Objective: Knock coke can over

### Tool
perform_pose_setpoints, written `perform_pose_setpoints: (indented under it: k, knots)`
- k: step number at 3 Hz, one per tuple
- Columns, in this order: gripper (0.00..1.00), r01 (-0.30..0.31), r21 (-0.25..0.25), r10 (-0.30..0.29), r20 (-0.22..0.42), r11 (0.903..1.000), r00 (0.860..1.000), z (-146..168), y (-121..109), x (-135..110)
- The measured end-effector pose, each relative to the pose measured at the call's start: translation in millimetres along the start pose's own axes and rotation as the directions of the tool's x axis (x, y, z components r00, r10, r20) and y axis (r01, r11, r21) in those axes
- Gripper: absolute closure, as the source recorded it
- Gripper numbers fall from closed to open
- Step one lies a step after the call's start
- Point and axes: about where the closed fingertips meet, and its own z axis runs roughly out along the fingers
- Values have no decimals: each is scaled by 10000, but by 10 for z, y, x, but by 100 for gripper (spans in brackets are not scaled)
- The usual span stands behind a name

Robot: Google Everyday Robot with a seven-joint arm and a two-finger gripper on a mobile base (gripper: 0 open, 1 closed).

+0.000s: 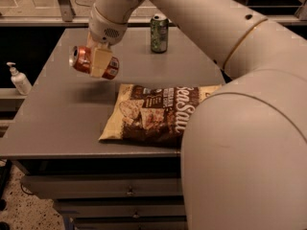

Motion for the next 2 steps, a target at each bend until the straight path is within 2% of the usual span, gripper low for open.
perform_pose_setpoints:
  k: [1, 2]
  knots:
    - [100, 361, -295, -396, -1302, 9989, 9907, 71, 58, 66]
    - [100, 628, -368, -694, -2218, 9973, 9726, 167, 78, 80]
